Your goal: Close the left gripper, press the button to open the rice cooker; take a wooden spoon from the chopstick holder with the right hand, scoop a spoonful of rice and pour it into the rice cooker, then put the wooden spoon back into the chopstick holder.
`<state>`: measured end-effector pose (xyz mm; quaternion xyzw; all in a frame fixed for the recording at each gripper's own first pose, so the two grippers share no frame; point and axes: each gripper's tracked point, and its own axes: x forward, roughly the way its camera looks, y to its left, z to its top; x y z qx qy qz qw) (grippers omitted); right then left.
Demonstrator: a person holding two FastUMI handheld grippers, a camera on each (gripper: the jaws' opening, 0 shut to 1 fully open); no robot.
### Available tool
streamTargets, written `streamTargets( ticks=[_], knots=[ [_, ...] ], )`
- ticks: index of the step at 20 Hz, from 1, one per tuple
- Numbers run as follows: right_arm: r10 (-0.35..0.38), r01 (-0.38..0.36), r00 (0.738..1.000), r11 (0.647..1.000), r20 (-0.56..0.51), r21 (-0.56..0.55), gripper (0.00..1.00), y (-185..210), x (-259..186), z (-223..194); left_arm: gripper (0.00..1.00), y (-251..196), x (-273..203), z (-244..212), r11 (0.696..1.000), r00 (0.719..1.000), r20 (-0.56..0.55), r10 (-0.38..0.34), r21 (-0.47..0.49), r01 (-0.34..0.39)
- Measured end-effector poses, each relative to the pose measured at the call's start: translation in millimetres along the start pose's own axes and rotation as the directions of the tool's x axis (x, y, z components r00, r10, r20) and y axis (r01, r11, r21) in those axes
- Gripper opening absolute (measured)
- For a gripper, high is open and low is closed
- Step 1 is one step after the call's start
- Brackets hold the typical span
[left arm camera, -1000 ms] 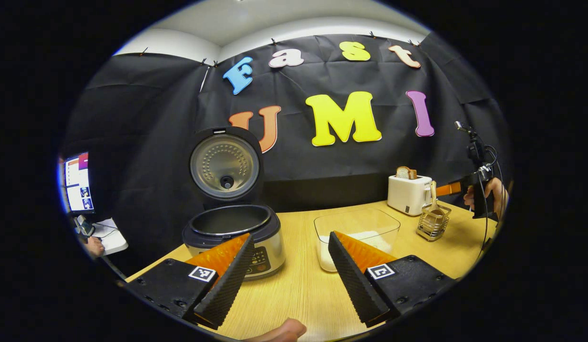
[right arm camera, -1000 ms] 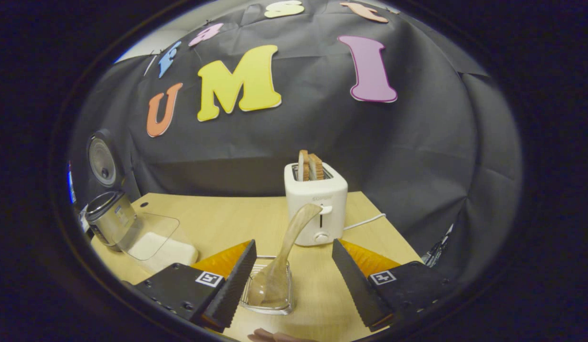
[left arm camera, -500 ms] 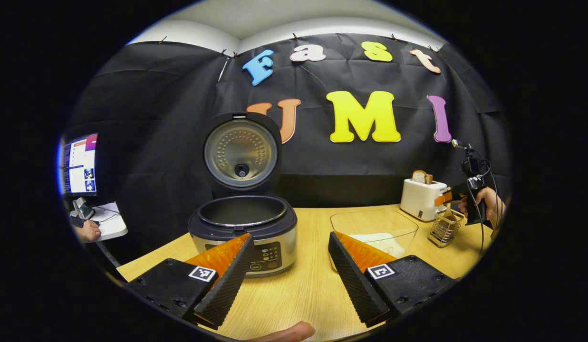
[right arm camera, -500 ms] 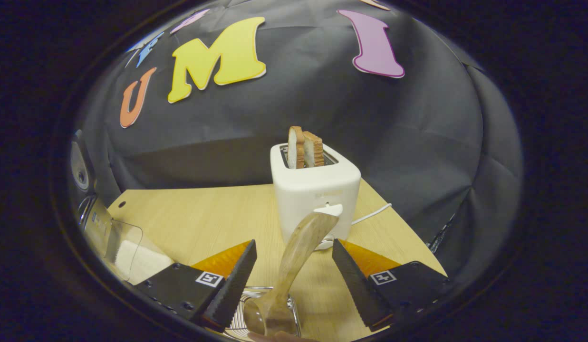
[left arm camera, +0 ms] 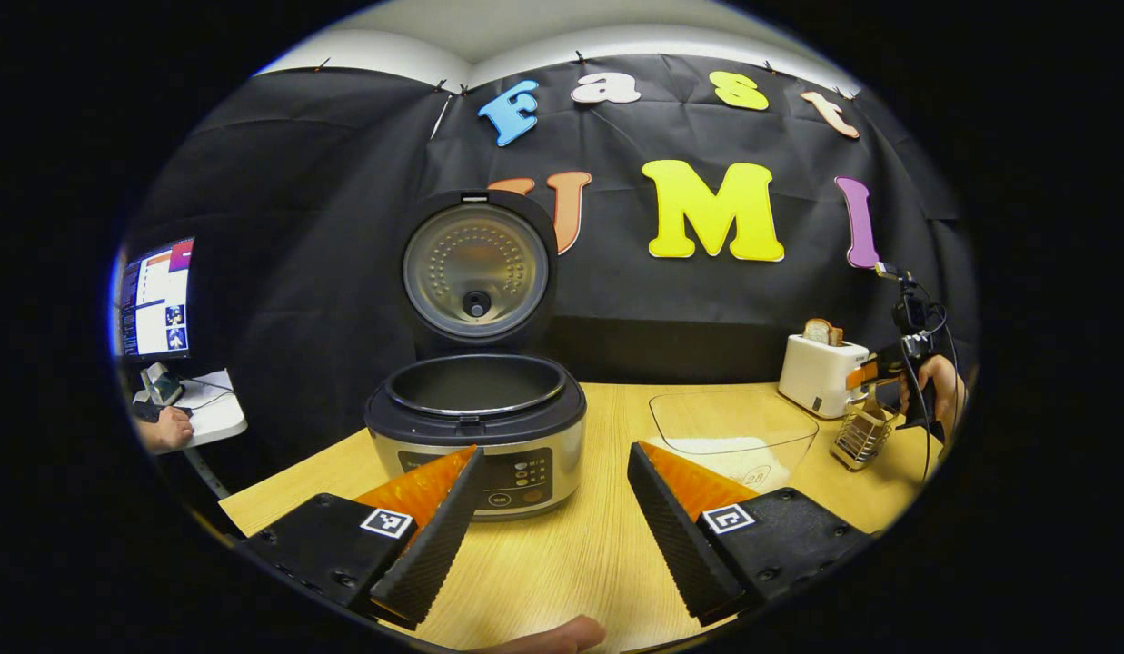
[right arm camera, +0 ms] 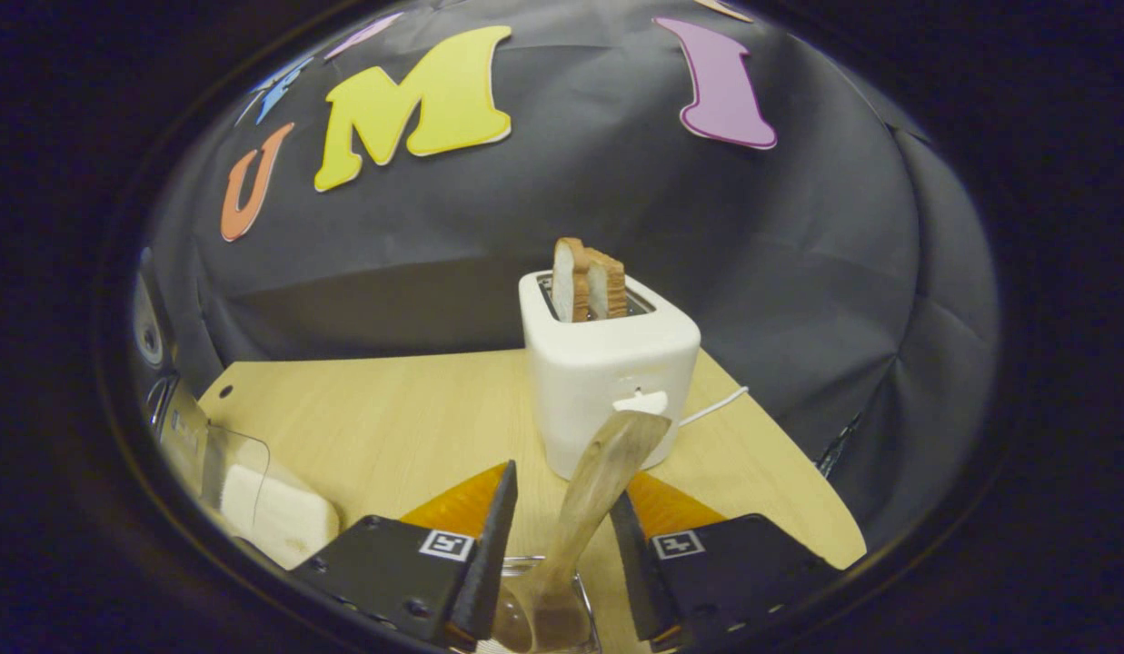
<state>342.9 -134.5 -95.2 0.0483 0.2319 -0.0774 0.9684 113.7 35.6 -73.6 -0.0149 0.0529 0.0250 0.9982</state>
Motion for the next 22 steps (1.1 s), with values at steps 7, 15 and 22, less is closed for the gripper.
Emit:
streamTargets(
  ticks=[7, 15, 22],
  knots=[
    [0.069, -0.069, 0.997, 0.997, -0.023, -0.014, 0.21, 13, 7, -5, 1.00, 4, -10, 13, 1.000, 1.000, 0.028, 0.006, 0.013, -0.006],
    [0.118, -0.118, 0.991, 0.993, -0.068, 0.001, 0.12, 17, 3, -14, 0.99, 7, -17, 19, 1.000, 0.999, 0.030, 0.010, 0.002, -0.010],
    [0.099, -0.099, 0.994, 0.995, -0.055, 0.002, 0.08, 15, -29, -16, 0.99, 17, -33, 32, 0.999, 0.999, 0.043, 0.013, -0.030, -0.012]
  ],
)
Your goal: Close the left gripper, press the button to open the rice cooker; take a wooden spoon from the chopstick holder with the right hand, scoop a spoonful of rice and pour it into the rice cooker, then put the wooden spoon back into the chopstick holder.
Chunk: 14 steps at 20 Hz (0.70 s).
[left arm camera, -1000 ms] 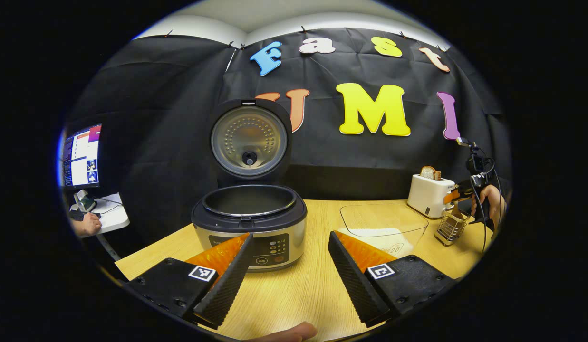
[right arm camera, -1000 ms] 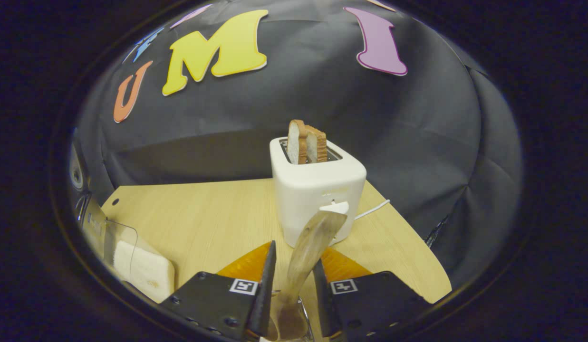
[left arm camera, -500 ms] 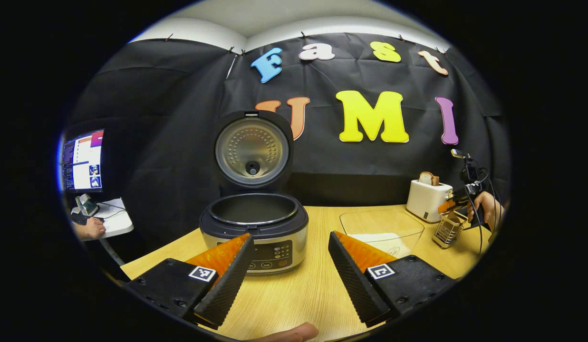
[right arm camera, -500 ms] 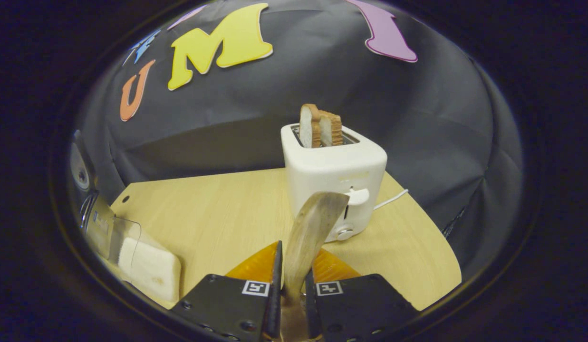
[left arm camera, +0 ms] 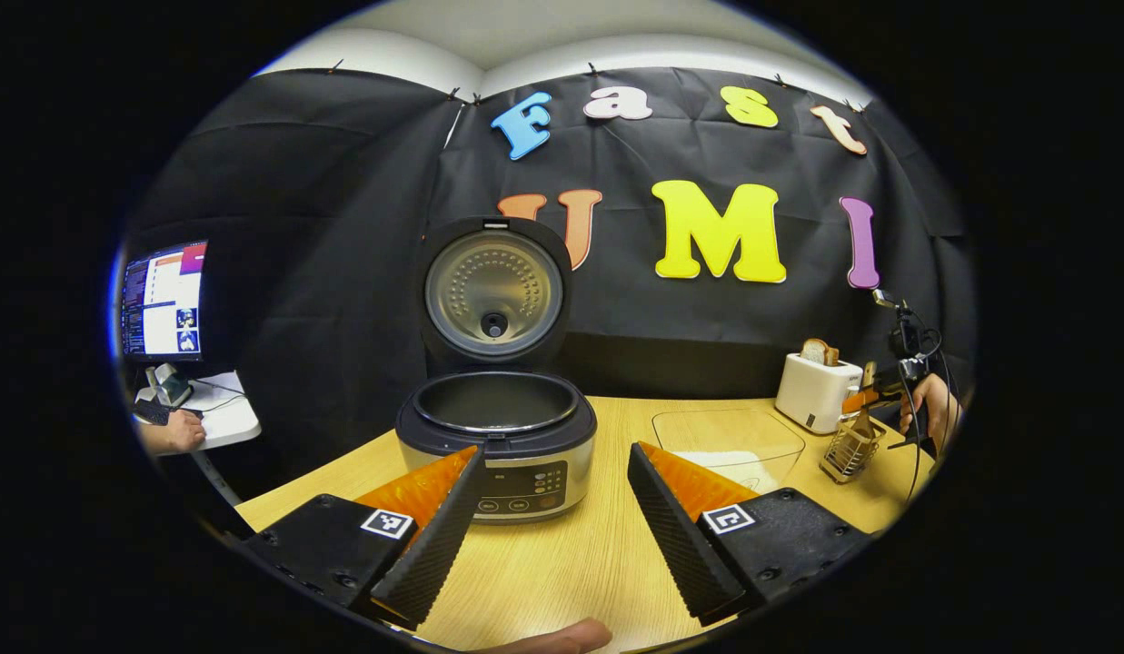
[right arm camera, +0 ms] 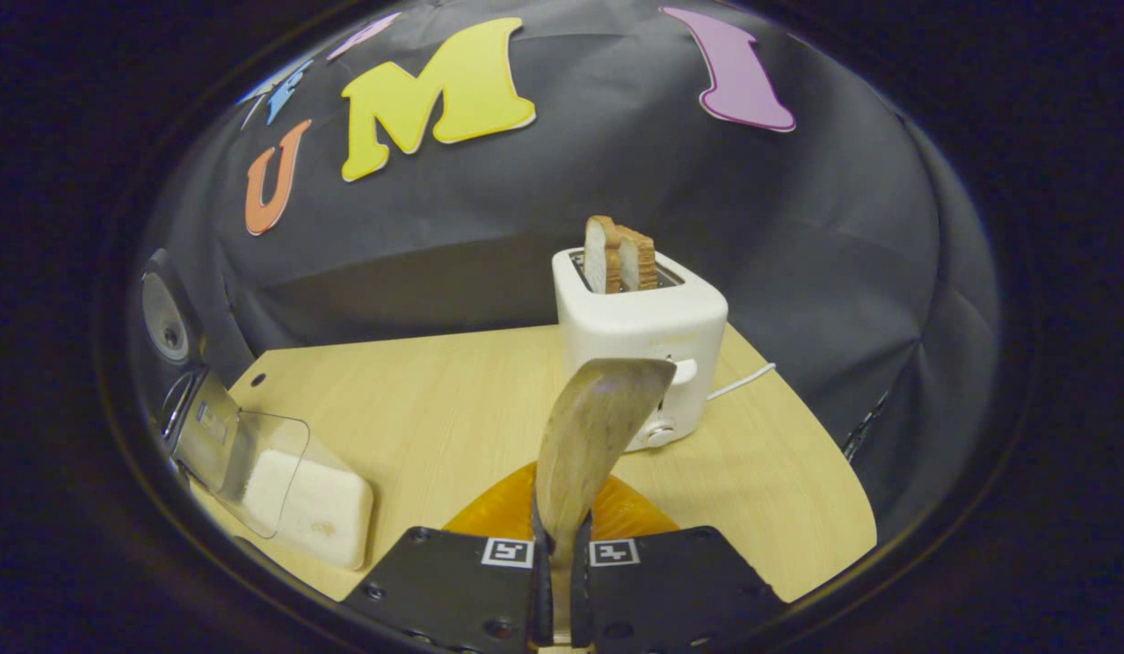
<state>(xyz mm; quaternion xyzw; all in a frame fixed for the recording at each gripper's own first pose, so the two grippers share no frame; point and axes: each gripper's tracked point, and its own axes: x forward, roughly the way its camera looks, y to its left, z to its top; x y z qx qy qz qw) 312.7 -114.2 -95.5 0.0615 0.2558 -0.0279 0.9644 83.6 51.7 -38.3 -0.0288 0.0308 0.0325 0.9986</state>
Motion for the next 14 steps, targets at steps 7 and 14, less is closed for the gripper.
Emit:
streamTargets(
  ticks=[7, 14],
  knots=[
    [-0.033, 0.035, 0.997, 0.999, 0.072, -0.025, 0.07, 7, -46, 23, 1.00, -8, -19, 16, 0.998, 0.998, 0.028, -0.057, -0.023, 0.058],
    [-0.059, 0.079, 0.982, 0.991, 0.179, -0.106, 0.07, 41, -104, 59, 0.99, -2, -28, 24, 0.993, 0.995, 0.025, -0.101, -0.051, 0.103]
  ],
)
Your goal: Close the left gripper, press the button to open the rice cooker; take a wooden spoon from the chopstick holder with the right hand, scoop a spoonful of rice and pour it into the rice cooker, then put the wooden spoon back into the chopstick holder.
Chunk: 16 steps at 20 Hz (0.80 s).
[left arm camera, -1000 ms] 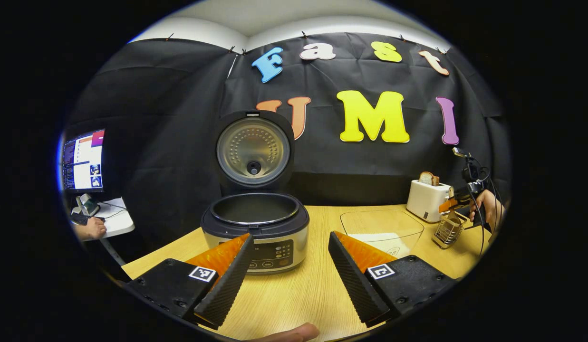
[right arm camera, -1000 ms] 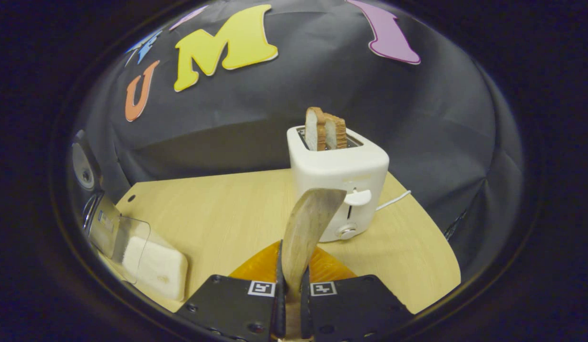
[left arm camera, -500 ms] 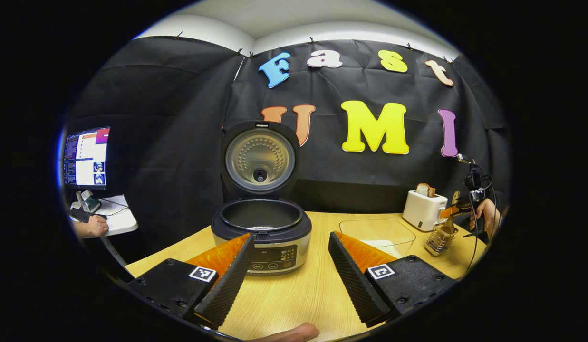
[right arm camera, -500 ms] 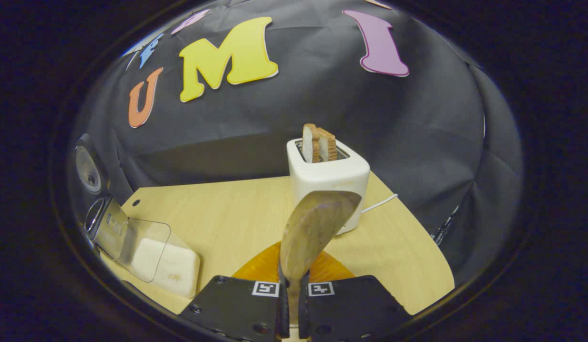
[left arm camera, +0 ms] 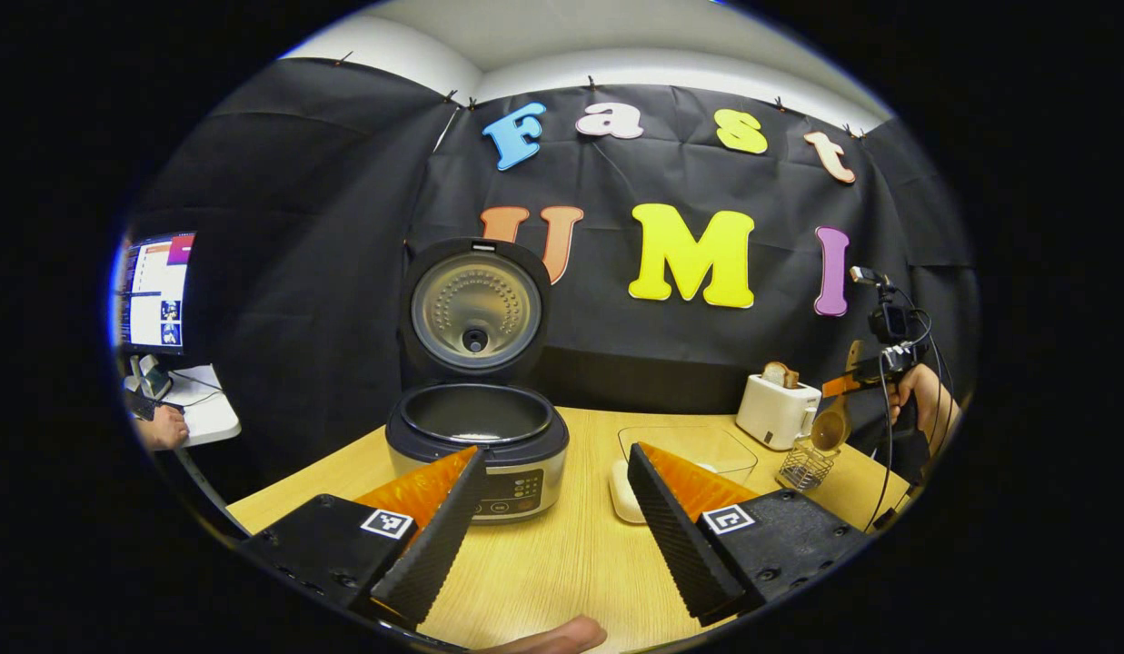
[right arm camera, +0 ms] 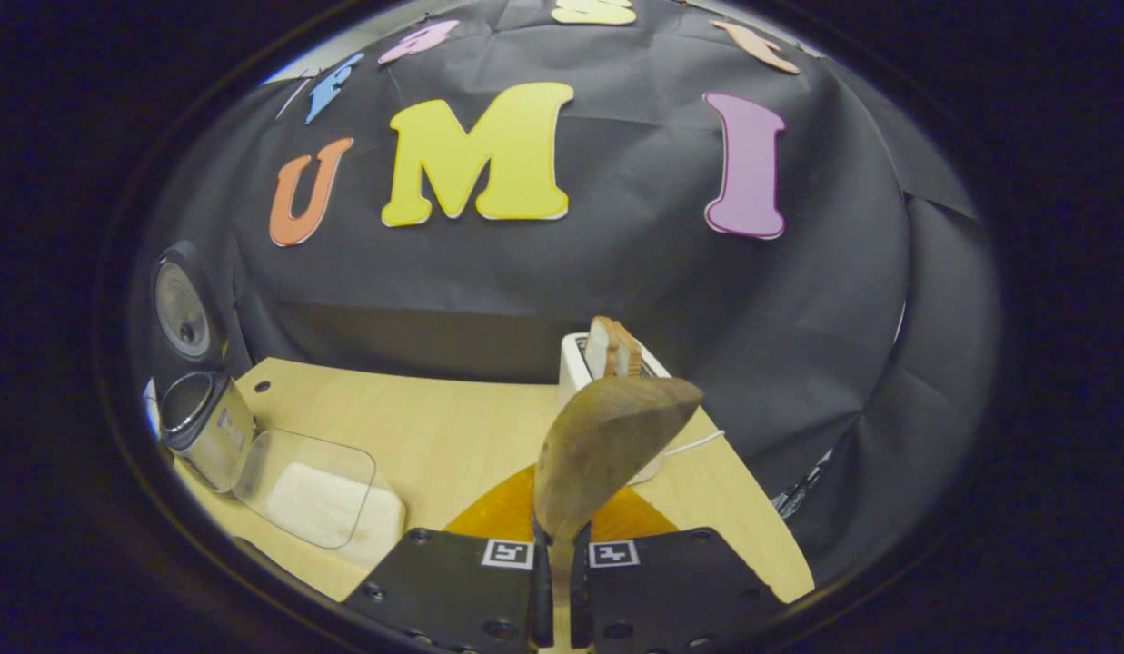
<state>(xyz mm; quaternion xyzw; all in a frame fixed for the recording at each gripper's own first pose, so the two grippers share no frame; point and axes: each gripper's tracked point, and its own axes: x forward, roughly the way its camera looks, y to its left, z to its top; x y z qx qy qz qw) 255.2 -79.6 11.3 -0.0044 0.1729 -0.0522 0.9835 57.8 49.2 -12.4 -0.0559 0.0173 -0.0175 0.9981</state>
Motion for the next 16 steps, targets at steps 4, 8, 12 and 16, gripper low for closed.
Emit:
streamTargets(
  ticks=[4, 8, 12, 16],
  knots=[
    [0.041, -0.041, 0.998, 0.999, 0.047, -0.006, 0.07, 43, -19, 25, 0.99, 13, -6, 5, 1.000, 1.000, -0.001, 0.001, -0.004, -0.001],
    [0.105, -0.103, 0.993, 0.994, 0.054, -0.033, 0.07, 110, -17, 34, 0.99, 32, -11, 9, 0.999, 1.000, 0.005, 0.028, 0.015, -0.028],
    [0.171, -0.170, 0.985, 0.985, 0.030, -0.035, 0.07, 188, -2, 27, 1.00, 35, -11, 5, 0.999, 1.000, -0.012, 0.028, 0.044, -0.028],
    [0.162, -0.163, 0.987, 0.983, -0.018, -0.087, 0.07, 242, 25, 2, 0.99, 48, -9, 3, 0.992, 0.997, -0.018, 0.068, 0.105, -0.066]
  ],
)
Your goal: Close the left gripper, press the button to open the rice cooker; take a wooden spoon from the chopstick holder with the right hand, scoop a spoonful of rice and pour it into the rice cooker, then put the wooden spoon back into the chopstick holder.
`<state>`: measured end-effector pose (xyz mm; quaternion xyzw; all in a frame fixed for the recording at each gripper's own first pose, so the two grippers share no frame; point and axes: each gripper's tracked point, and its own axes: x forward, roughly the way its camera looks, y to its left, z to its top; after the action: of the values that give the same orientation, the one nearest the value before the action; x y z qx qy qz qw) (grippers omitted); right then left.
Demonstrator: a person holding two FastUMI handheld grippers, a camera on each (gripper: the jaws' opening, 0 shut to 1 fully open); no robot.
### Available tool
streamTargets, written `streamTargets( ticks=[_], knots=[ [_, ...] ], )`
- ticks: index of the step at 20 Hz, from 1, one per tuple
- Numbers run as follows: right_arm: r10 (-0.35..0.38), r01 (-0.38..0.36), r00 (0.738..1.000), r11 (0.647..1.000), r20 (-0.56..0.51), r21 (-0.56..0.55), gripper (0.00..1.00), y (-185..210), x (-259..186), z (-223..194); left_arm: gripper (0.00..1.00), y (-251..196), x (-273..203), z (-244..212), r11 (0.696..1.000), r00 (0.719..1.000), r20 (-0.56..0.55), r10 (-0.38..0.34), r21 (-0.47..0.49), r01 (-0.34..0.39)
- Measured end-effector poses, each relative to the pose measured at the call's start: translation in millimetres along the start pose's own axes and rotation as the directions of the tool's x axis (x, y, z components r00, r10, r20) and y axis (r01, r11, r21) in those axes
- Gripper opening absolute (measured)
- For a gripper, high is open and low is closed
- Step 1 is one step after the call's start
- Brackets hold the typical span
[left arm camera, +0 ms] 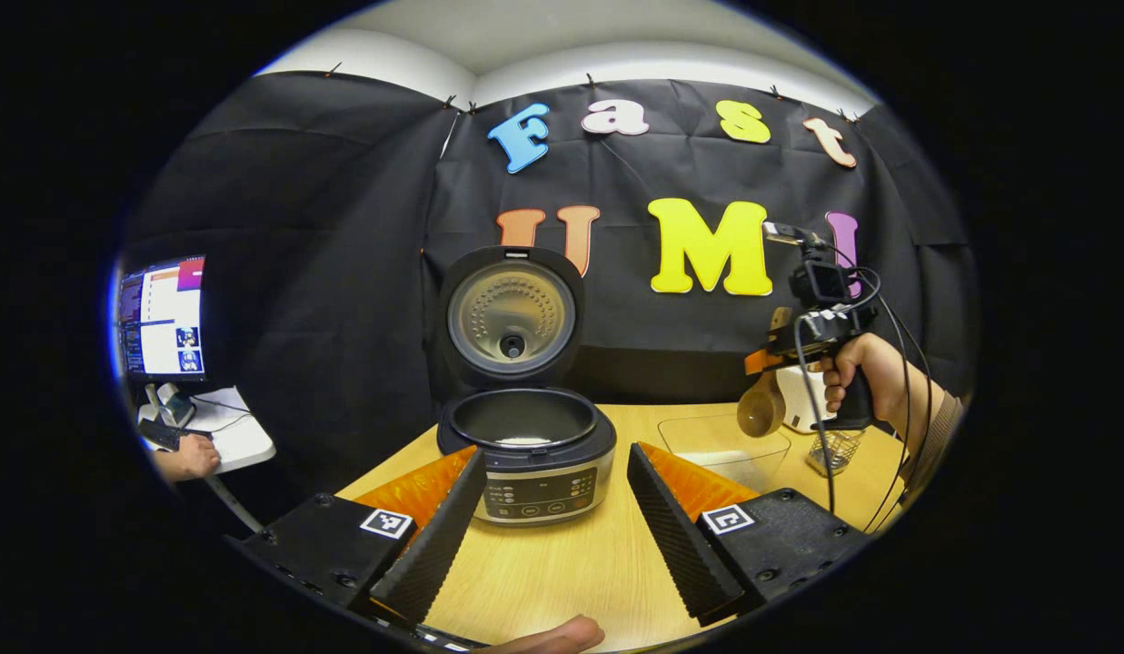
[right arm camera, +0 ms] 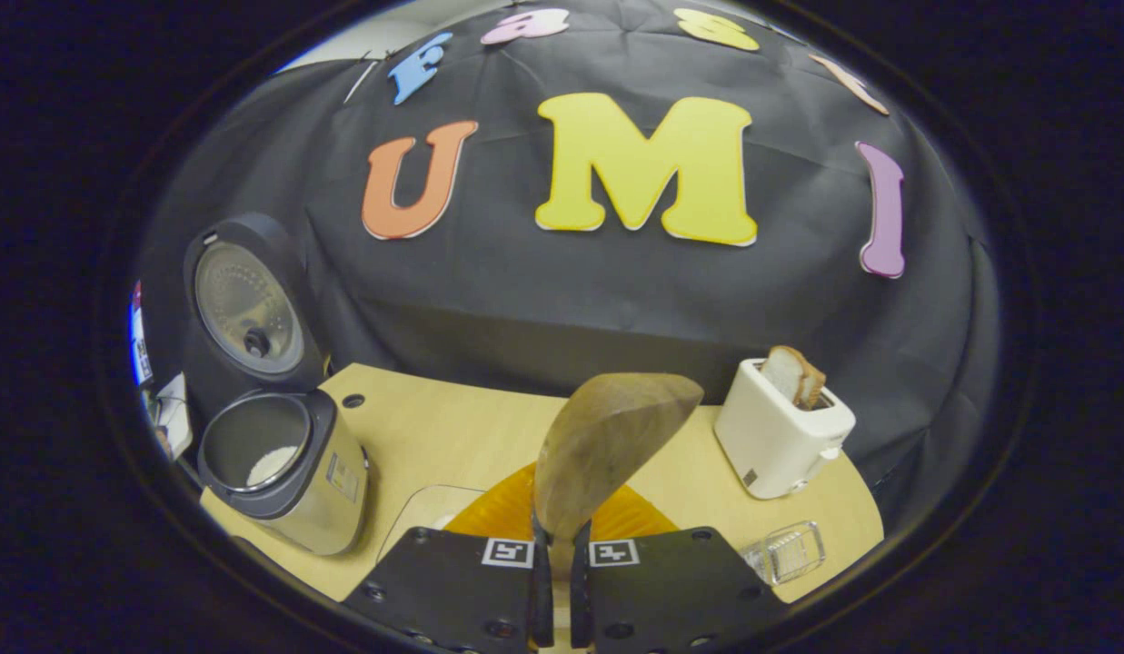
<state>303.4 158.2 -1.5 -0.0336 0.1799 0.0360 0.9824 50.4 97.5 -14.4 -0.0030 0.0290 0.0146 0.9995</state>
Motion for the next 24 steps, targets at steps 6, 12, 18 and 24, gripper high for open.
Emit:
streamTargets(
  ticks=[6, 12, 18, 24],
  knots=[
    [-0.118, 0.113, 0.990, 0.991, -0.071, -0.075, 0.07, 16, 45, -46, 0.99, 16, 0, 1, 0.998, 0.999, 0.011, 0.052, 0.026, -0.053],
    [-0.212, 0.198, 0.974, 0.968, -0.076, -0.155, 0.07, 21, 65, -69, 0.99, 20, 3, -3, 0.999, 1.000, -0.008, 0.025, -0.037, -0.026],
    [-0.143, 0.134, 0.985, 0.986, -0.094, -0.101, 0.07, 55, 71, -73, 0.99, 23, 3, -4, 0.999, 1.000, -0.011, 0.023, -0.040, -0.024],
    [0.051, -0.044, 0.994, 0.997, -0.102, 0.071, 0.08, 82, 64, -77, 0.99, 31, 5, -7, 0.998, 0.999, -0.022, 0.033, -0.056, -0.034]
  ],
)
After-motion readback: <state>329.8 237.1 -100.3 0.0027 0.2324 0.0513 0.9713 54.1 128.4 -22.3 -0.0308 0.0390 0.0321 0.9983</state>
